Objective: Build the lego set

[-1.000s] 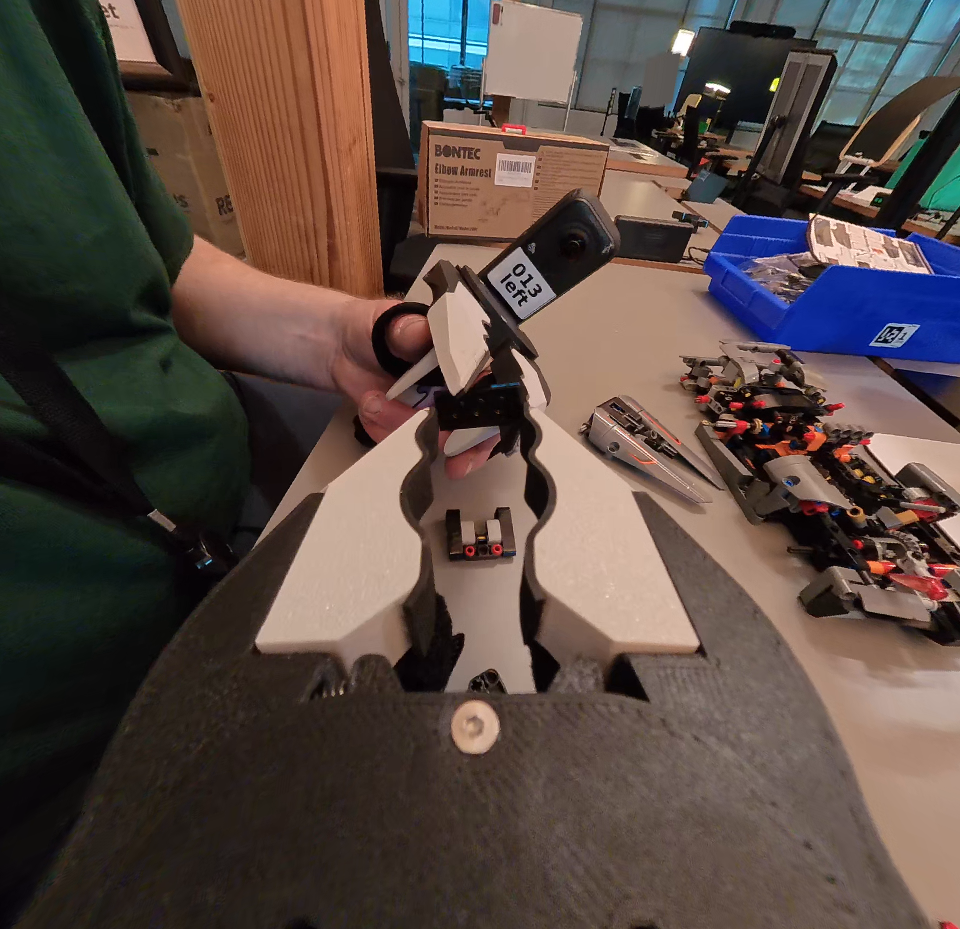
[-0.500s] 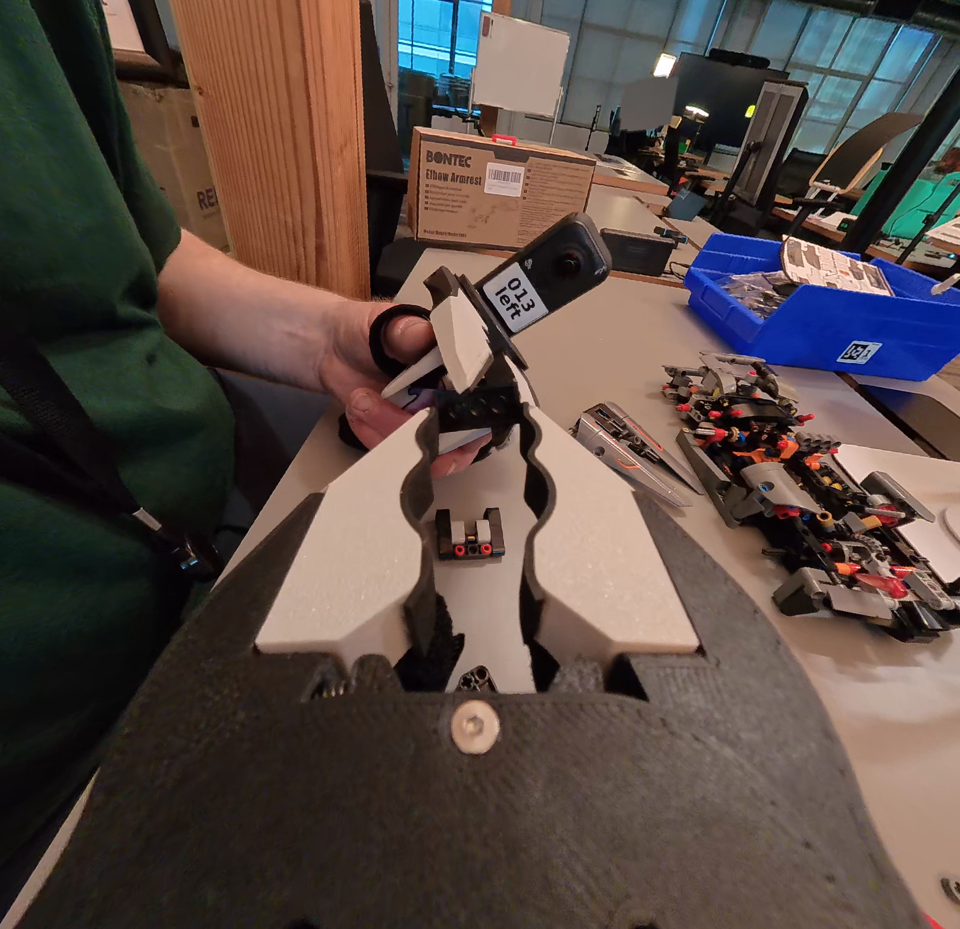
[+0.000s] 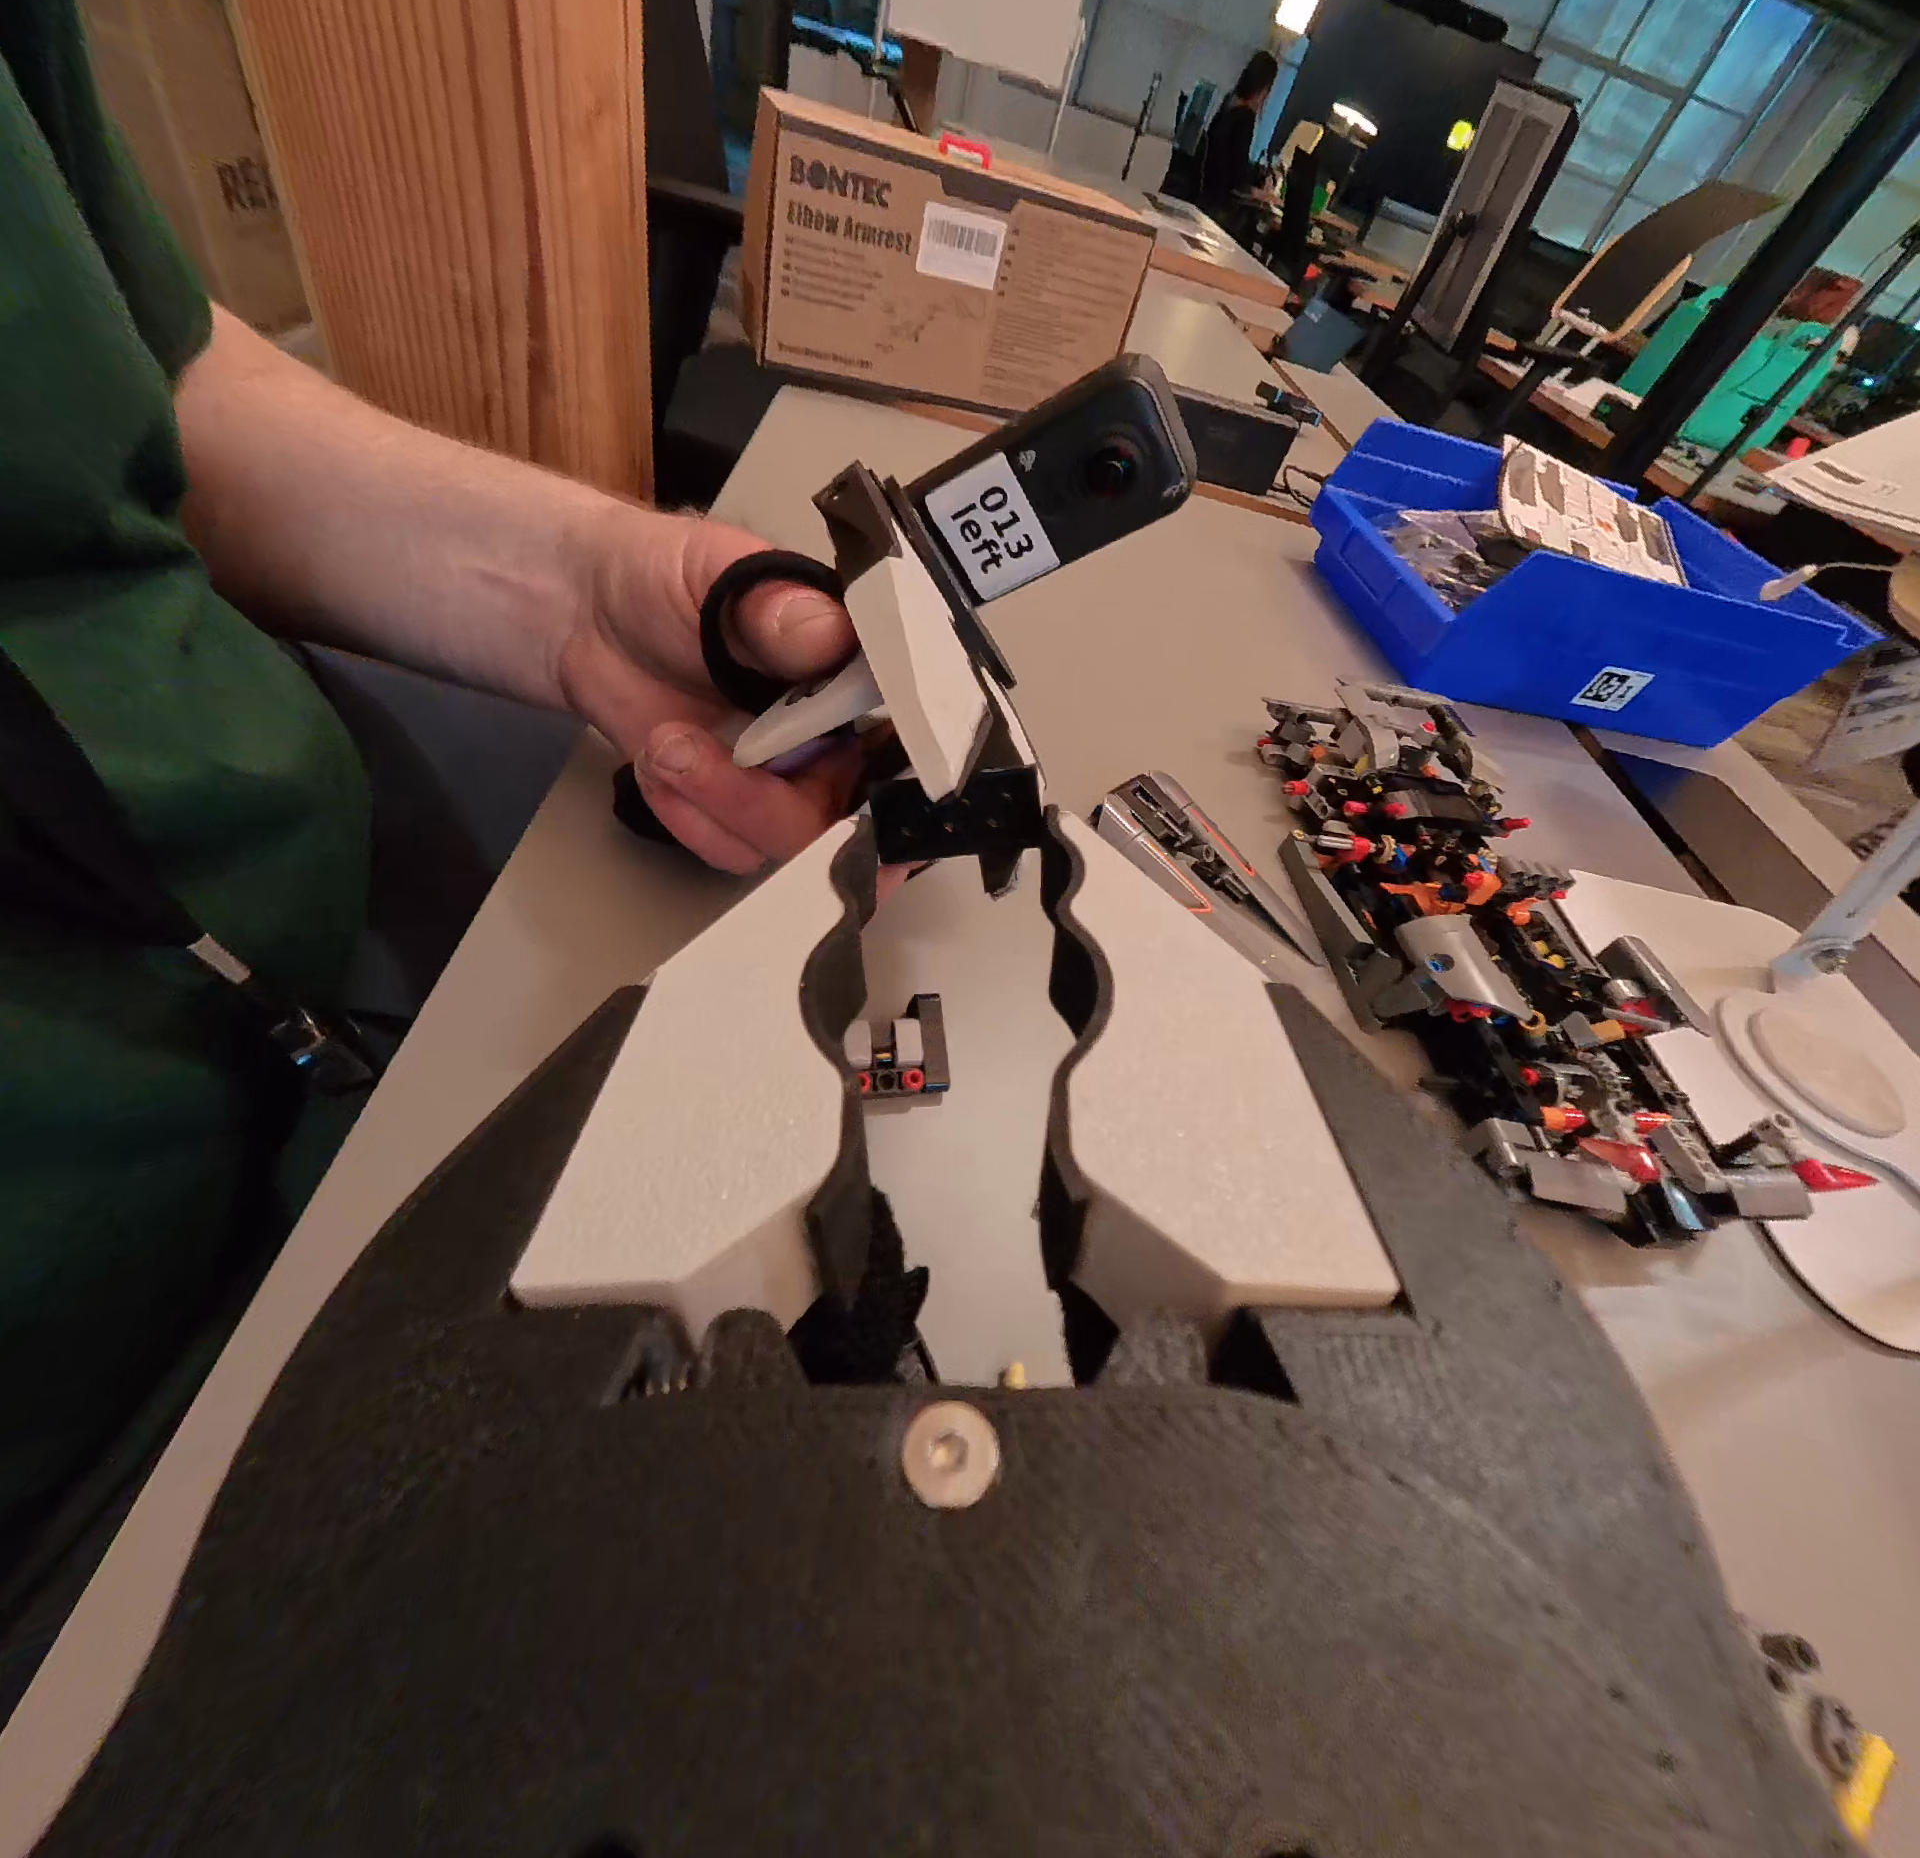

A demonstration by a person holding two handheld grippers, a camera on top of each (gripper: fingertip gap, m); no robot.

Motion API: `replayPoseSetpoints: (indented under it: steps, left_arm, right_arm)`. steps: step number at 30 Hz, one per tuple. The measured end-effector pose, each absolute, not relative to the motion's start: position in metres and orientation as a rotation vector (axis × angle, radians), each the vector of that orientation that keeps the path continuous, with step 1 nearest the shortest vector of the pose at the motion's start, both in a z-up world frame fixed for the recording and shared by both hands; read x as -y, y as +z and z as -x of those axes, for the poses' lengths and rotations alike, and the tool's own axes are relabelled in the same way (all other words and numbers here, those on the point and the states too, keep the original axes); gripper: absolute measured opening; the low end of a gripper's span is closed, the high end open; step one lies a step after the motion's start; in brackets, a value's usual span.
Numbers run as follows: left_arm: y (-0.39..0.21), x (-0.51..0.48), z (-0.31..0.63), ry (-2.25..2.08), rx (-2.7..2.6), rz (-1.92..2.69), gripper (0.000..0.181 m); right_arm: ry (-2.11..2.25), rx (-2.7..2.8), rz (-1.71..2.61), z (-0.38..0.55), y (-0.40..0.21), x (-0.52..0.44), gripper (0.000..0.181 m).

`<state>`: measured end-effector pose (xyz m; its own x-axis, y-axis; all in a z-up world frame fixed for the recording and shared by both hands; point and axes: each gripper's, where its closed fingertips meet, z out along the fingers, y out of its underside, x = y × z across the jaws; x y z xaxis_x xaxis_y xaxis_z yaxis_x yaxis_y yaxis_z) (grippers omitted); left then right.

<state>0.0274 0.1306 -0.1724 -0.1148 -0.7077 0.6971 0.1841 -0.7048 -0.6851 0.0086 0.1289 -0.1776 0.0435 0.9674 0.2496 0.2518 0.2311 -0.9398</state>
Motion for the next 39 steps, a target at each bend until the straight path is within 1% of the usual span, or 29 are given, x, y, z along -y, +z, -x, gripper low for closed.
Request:
replayPoseSetpoints:
  steps: [9, 10, 11, 13, 19, 27, 33, 35, 39]
  left_arm:
    - [-0.183, -0.144, -0.018, -1.732, -0.585, 1.633, 0.015]
    - [-0.184, -0.145, -0.017, -1.733, -0.585, 1.64, 0.015]
    - [-0.184, -0.145, -0.016, -1.743, -0.584, 1.637, 0.015]
    - [-0.183, -0.147, -0.014, -1.764, -0.567, 1.626, 0.015]
    - [-0.186, -0.158, -0.009, -1.743, -0.524, 1.64, 0.014]
    - [-0.173, -0.168, -0.006, -1.812, -0.446, 1.569, 0.014]
    - [-0.168, -0.169, -0.008, -1.817, -0.431, 1.54, 0.016]
    - [-0.163, -0.171, -0.004, -1.861, -0.387, 1.507, 0.018]
    - [-0.163, -0.173, -0.003, -1.87, -0.374, 1.509, 0.016]
  right_arm:
    - [0.456, 1.588, 1.291, 0.011, -0.192, -0.145, 0.029]
    - [0.426, 1.591, 1.298, 0.011, -0.193, -0.149, 0.026]
    - [0.413, 1.591, 1.302, 0.011, -0.193, -0.151, 0.017]
    - [0.439, 1.584, 1.305, 0.013, -0.191, -0.152, 0.014]
    - [0.442, 1.564, 1.331, 0.017, -0.194, -0.162, 0.017]
    - [0.328, 1.537, 1.281, 0.016, -0.183, -0.173, 0.008]
    - [0.369, 1.517, 1.276, 0.013, -0.177, -0.173, 0.006]
    - [0.389, 1.51, 1.264, 0.011, -0.176, -0.171, 0.0]
    - [0.439, 1.482, 1.287, 0.006, -0.176, -0.173, 0.001]
